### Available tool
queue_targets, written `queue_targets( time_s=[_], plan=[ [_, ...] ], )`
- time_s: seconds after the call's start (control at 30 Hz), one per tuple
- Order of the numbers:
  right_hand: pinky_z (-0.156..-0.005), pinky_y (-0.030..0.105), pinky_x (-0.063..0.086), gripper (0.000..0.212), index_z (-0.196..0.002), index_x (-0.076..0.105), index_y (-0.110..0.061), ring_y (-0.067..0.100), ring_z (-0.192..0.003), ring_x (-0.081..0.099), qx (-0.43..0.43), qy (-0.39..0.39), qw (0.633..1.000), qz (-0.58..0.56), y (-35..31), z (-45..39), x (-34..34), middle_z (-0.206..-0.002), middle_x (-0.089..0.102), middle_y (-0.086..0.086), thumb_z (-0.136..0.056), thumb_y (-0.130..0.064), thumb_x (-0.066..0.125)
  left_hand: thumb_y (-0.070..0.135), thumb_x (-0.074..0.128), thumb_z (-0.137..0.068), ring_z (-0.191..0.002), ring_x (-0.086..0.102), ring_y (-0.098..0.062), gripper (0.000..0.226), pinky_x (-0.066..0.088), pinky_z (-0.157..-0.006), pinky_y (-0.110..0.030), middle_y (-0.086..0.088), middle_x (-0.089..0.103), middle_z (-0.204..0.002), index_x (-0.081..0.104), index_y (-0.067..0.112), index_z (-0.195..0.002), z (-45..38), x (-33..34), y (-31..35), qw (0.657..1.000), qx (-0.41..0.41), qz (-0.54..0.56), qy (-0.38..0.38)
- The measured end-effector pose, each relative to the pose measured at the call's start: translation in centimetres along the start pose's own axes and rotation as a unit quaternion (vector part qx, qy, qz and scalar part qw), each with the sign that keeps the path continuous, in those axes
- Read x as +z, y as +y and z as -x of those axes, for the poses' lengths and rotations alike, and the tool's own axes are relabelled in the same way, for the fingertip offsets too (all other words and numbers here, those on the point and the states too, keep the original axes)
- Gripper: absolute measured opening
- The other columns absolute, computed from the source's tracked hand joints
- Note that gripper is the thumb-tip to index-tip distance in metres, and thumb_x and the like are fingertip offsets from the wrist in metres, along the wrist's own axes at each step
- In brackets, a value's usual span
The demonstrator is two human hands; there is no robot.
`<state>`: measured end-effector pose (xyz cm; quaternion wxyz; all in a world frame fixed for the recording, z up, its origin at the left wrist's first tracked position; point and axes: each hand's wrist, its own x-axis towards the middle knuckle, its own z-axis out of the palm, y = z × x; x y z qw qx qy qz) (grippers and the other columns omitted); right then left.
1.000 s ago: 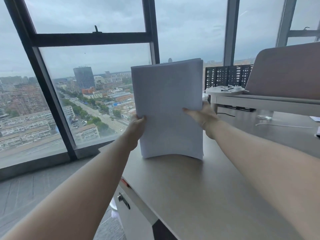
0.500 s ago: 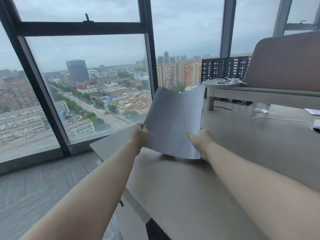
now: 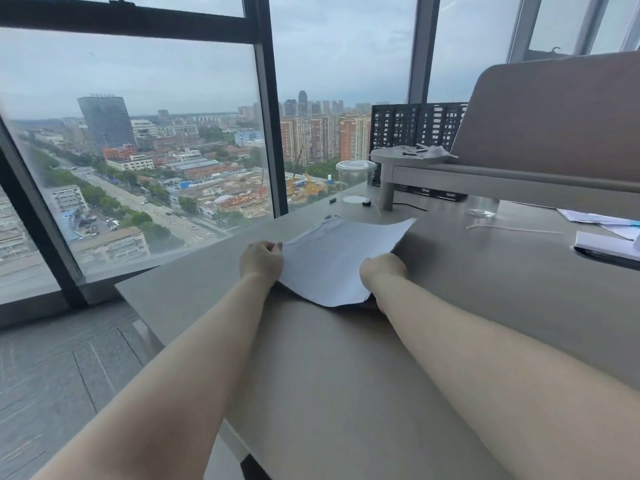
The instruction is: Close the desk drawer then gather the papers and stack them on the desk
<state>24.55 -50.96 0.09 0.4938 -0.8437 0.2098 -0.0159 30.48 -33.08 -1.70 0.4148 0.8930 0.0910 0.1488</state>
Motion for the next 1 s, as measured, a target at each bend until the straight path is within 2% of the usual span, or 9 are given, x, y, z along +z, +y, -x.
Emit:
queue_targets(
  time_s=[0.07, 0.17, 0.27, 0.33, 0.47, 0.6, 0.67, 0.73, 1.0],
  plan=[
    [-0.078, 0.028, 0.041, 0.015, -0.102, 0.05, 0.0, 0.028, -0.092, 0.052, 0.011, -0.002, 0.999, 0.045, 0.1, -0.4, -0.3, -0.085, 0.054, 0.011, -0.094, -0.007, 0.038, 0.031, 0.051, -0.09, -0.09, 0.057, -0.028, 0.026, 0.038, -0.077, -0.027, -0.009, 0.062, -0.092, 0.065, 0.016, -0.074, -0.3, 0.4, 0.0, 0.998, -0.003, -0.039, -0.041],
    [-0.092, 0.033, 0.046, 0.04, -0.13, 0.04, 0.007, 0.032, -0.117, 0.056, 0.013, 0.031, 0.995, 0.089, 0.1, -1.2, 0.0, -0.126, 0.056, 0.017, -0.096, -0.014, 0.041, 0.033, 0.047, -0.09, -0.116, 0.054, -0.031, 0.031, 0.04, -0.098, -0.035, -0.01, 0.061, -0.123, 0.068, 0.017, -0.106, -0.9, 0.8, -0.5, 0.991, -0.002, -0.112, -0.07],
    [-0.064, 0.03, 0.044, 0.046, -0.137, 0.04, 0.003, 0.017, -0.086, 0.056, -0.017, 0.014, 0.988, 0.154, -0.2, -1.8, 0.2, -0.138, 0.049, 0.018, -0.095, -0.013, 0.037, 0.029, 0.037, -0.094, -0.13, 0.041, -0.032, 0.039, 0.032, -0.108, -0.042, -0.011, 0.047, -0.138, 0.062, 0.018, -0.121, -1.2, 0.8, -0.7, 0.984, 0.004, -0.162, -0.068],
    [-0.051, 0.023, 0.027, 0.042, -0.134, 0.049, -0.002, 0.01, -0.062, 0.035, -0.037, -0.014, 0.984, 0.176, -0.3, -2.1, -0.1, -0.139, 0.051, 0.017, -0.095, -0.014, 0.037, 0.023, 0.035, -0.093, -0.127, 0.044, -0.033, 0.037, 0.033, -0.105, -0.041, -0.013, 0.049, -0.135, 0.065, 0.015, -0.113, -1.5, 0.8, -0.8, 0.986, 0.009, -0.153, -0.067],
    [-0.073, 0.029, 0.042, 0.022, -0.098, 0.058, -0.01, 0.024, -0.086, 0.054, 0.001, 0.005, 0.984, 0.177, 0.3, -2.3, -0.4, -0.126, 0.063, 0.016, -0.085, -0.009, 0.039, 0.018, 0.034, -0.091, -0.124, 0.046, -0.034, 0.036, 0.035, -0.103, -0.04, -0.014, 0.051, -0.132, 0.066, 0.014, -0.108, -1.8, 0.9, -0.9, 0.987, 0.008, -0.15, -0.057],
    [-0.087, 0.032, 0.045, 0.036, -0.12, 0.06, -0.01, 0.028, -0.114, 0.06, 0.023, 0.046, 0.982, 0.183, 0.7, -1.8, -0.7, -0.127, 0.062, 0.009, -0.09, -0.009, 0.04, 0.018, 0.034, -0.091, -0.125, 0.046, -0.033, 0.037, 0.036, -0.104, -0.04, -0.014, 0.05, -0.134, 0.065, 0.012, -0.11, -1.6, 1.0, -1.1, 0.987, 0.016, -0.157, -0.043],
    [-0.095, 0.034, 0.044, 0.036, -0.127, 0.056, -0.012, 0.027, -0.121, 0.056, 0.013, 0.069, 0.976, 0.208, 0.8, -1.6, -0.7, -0.132, 0.058, 0.007, -0.095, -0.013, 0.04, 0.014, 0.034, -0.089, -0.116, 0.05, -0.035, 0.031, 0.04, -0.098, -0.039, -0.017, 0.053, -0.128, 0.065, 0.01, -0.09, -1.5, 0.9, -1.1, 0.989, 0.018, -0.146, -0.032],
    [-0.095, 0.034, 0.043, 0.035, -0.127, 0.056, -0.011, 0.028, -0.121, 0.055, -0.003, 0.082, 0.973, 0.214, 1.0, -1.6, -0.5, -0.133, 0.057, 0.008, -0.098, -0.018, 0.038, 0.009, 0.035, -0.085, -0.105, 0.054, -0.038, 0.025, 0.042, -0.088, -0.038, -0.022, 0.057, -0.118, 0.054, 0.007, -0.068, -1.3, 0.8, -1.1, 0.991, 0.017, -0.13, -0.022],
    [-0.078, 0.028, 0.041, 0.03, -0.115, 0.06, -0.004, 0.029, -0.1, 0.059, -0.064, 0.069, 0.985, 0.144, 0.6, -0.6, -2.3, -0.117, 0.064, 0.013, -0.093, -0.015, 0.042, 0.007, 0.036, -0.082, -0.103, 0.055, -0.039, 0.028, 0.044, -0.085, -0.039, -0.024, 0.06, -0.112, 0.062, -0.004, -0.084, -1.5, 1.0, -1.0, 0.994, 0.016, -0.11, -0.012]
  ],
)
